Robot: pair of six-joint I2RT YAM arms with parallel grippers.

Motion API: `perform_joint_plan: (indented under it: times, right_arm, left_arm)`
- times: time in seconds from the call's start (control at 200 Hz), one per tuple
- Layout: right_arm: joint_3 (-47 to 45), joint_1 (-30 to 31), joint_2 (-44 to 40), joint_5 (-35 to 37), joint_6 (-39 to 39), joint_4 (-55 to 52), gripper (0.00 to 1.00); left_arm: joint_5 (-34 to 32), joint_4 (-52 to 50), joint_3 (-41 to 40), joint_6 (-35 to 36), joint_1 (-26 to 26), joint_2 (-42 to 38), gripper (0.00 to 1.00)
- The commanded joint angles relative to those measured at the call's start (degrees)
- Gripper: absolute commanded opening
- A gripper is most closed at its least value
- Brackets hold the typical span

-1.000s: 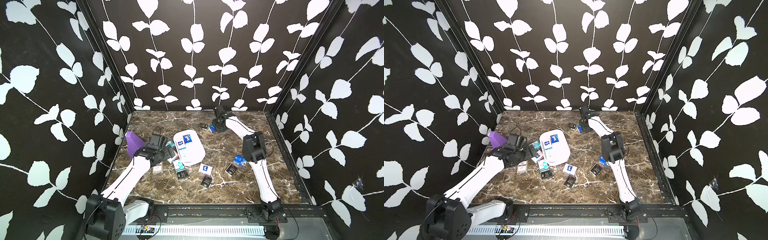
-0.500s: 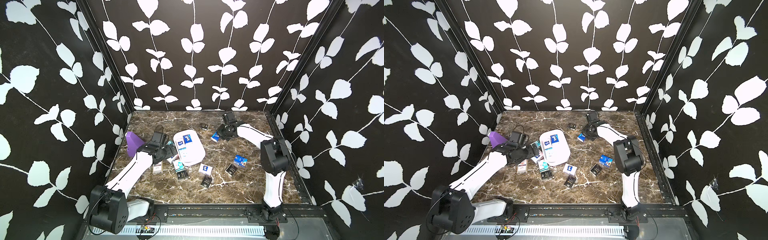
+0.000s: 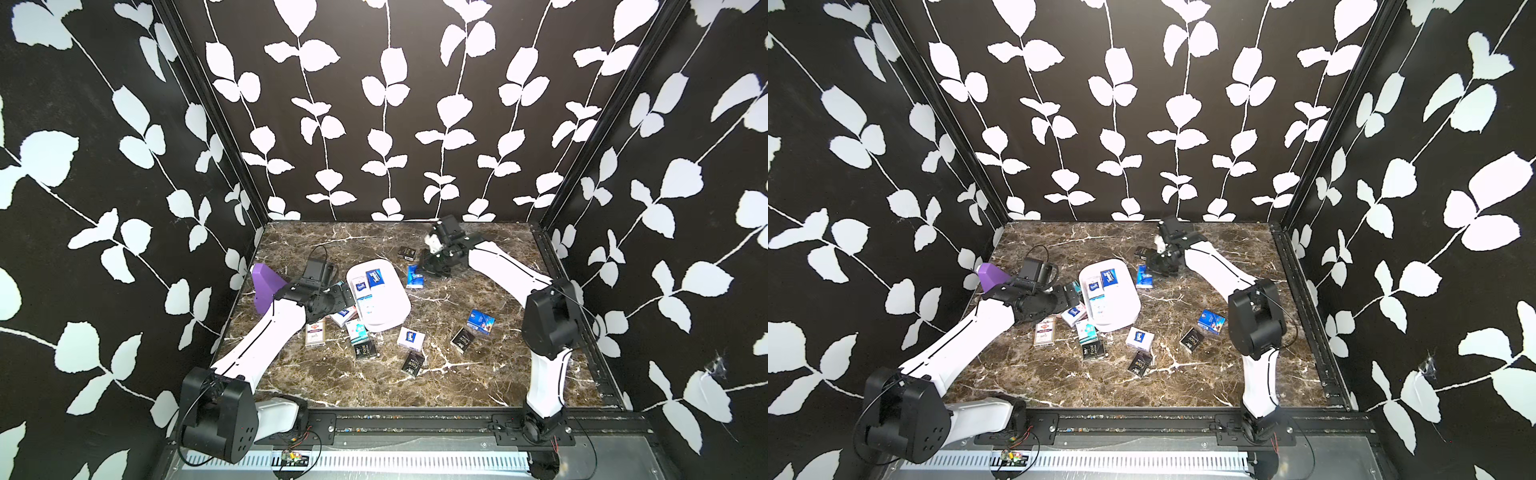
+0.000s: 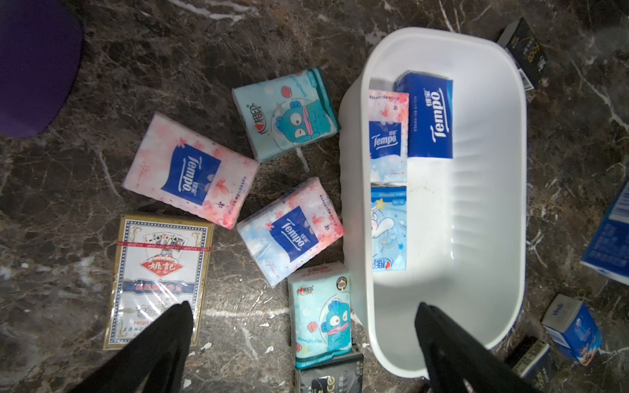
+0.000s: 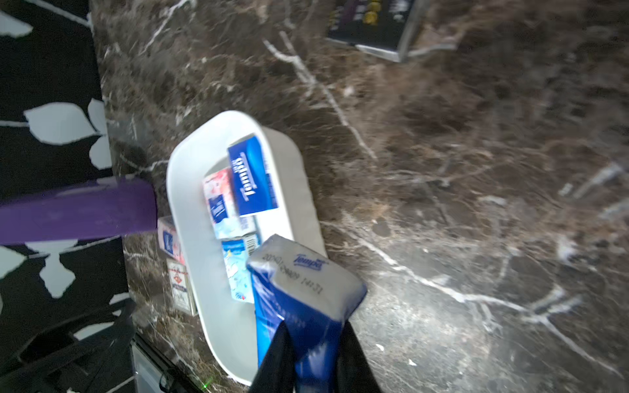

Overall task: Put the pocket tissues into the storage box
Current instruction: Place the pocket tissues in the storage box.

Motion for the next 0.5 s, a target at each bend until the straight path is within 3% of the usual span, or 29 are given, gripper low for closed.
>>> perform_joint_plan:
  times: [0.0, 0.225, 0.49]
  right_arm:
    - [7.2, 3.1, 3.8, -0.3, -8.0, -7.8, 0.20]
    - [21.8, 6.9, 13.3, 2.1, -14.7, -18.5, 0.21]
    - [28.2, 9.0, 19.3, 4.3, -15.7, -21.1, 0.22]
  left_arm:
    - [-0.5, -1.2, -0.4, -0.4, 0.4, -2.0, 0.99]
    - [-1.2, -2.3, -1.4, -0.9, 0.5, -4.0, 0.99]
    - [-2.2, -3.6, -1.3, -0.5, 0.8, -5.3, 0.99]
